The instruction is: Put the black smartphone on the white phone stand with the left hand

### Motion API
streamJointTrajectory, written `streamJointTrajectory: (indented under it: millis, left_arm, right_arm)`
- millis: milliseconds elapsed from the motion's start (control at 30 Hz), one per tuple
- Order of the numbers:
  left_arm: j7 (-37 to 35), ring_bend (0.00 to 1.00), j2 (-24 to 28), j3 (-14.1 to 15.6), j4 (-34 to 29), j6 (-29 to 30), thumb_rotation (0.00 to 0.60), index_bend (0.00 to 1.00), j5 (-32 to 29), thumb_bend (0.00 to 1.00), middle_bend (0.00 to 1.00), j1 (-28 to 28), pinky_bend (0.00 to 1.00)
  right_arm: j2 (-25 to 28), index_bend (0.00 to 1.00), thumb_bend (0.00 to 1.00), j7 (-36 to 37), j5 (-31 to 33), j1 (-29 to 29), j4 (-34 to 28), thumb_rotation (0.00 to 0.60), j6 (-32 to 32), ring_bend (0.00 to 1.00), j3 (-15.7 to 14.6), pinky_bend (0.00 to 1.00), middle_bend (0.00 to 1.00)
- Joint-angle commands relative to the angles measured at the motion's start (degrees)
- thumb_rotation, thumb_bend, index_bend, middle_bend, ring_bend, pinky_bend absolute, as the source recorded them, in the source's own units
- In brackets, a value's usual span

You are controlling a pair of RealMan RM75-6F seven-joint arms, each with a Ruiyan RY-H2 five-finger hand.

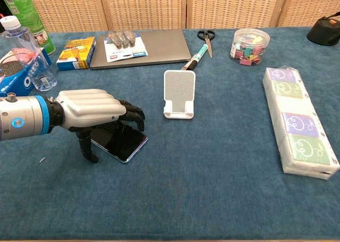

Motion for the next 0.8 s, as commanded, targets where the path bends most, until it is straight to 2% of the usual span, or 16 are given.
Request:
streamJointTrajectory:
  millis: [33, 133, 233, 500, 800]
  left_arm:
    - [-0.52, 0.29, -1.68, 0.63, 1.87, 2.93, 0.600, 0.54, 1.86, 0.00, 0.39, 1.04, 0.41]
    - [-2.68, 0.37, -2.77, 1.36, 3.68, 5.90, 0.600, 0.60, 4.62, 0.00, 0.46, 2.02, 0.46]
    - [-5.12, 0.40, -3.33, 2.15, 5.33, 8.04, 0.600, 0.62, 7.07, 0.00, 0.51, 2.69, 0.48]
    - [-8.96, 0.49, -4.20, 2.36, 8.44, 15.11, 0.600, 0.64, 11.24, 0.01, 0.53, 4.68, 0.54]
    - [-10.06, 0.49, -2.58, 1.77, 7.71, 19.68, 0.600, 0.64, 13.54, 0.01, 0.53, 5.59, 0.54]
  right_arm:
    - [0.02, 0.00, 0.00, 0.04, -0.10, -0.03, -0.02, 0.600, 0.06, 0.00, -0.04, 0.00, 0.00]
    - [0.01, 0.00, 0.00, -0.05, -0.14, -0.01, -0.13, 0.600, 0.09, 0.00, -0.02, 0.00, 0.00]
    - [0.00, 0.00, 0.00, -0.23, -0.21, 0.04, -0.29, 0.600, 0.05, 0.00, -0.05, 0.00, 0.00]
    - [0.04, 0.00, 0.00, -0.32, -0.43, -0.08, -0.42, 0.600, 0.26, 0.00, -0.16, 0.00, 0.00]
    - [0.04, 0.00, 0.00, -0.26, -0.50, -0.12, -0.25, 0.600, 0.22, 0.00, -0.27, 0.00, 0.00]
